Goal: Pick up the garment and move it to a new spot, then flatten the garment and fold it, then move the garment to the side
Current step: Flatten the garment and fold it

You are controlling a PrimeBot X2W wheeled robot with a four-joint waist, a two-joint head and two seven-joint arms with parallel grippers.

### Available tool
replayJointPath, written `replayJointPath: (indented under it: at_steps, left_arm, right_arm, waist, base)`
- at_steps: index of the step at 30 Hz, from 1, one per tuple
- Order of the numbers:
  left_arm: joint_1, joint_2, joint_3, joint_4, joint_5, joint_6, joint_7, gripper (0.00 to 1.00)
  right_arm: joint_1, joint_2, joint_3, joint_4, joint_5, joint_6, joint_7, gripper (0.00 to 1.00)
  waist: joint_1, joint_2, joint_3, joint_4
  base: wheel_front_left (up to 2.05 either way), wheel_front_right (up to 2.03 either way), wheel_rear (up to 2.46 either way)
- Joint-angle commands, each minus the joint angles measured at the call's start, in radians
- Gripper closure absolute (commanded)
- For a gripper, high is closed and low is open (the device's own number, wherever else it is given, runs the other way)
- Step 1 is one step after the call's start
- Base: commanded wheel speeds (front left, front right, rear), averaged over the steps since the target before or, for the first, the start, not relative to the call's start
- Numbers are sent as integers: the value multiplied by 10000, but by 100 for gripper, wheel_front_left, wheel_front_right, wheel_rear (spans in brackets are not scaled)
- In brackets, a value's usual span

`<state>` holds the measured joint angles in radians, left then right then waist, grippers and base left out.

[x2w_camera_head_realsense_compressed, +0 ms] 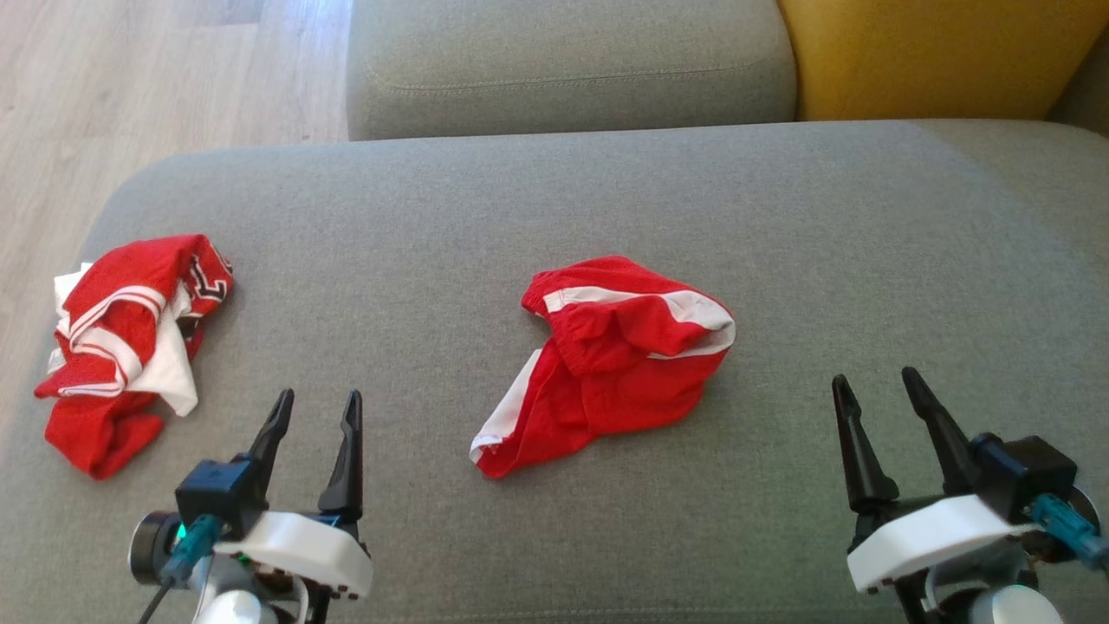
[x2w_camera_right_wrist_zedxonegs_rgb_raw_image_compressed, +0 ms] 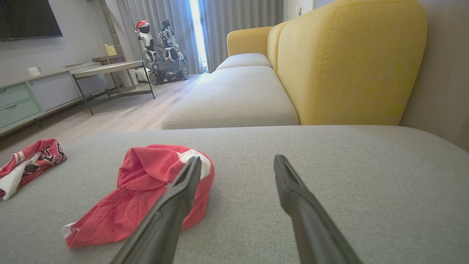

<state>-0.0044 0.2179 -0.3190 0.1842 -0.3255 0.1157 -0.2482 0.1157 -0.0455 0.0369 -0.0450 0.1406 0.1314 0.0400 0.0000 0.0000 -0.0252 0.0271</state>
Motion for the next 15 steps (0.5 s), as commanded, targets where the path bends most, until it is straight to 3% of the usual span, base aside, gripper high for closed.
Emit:
replayJointPath:
  at_steps: [1,15]
  left_arm:
    - [-406,245,318,-372,56,54,-114,0]
    - [-500,295,265,-347,-25,140,-92,0]
  right_arm:
    - [-294,-47,211,-407,-61,-7,13,0]
    - [-356,-47,200,-445,38,-7,-59,0]
  waist:
    - [0,0,8,-5]
    - [0,0,57,17]
  base:
    - [0,0,0]
    - [0,0,0]
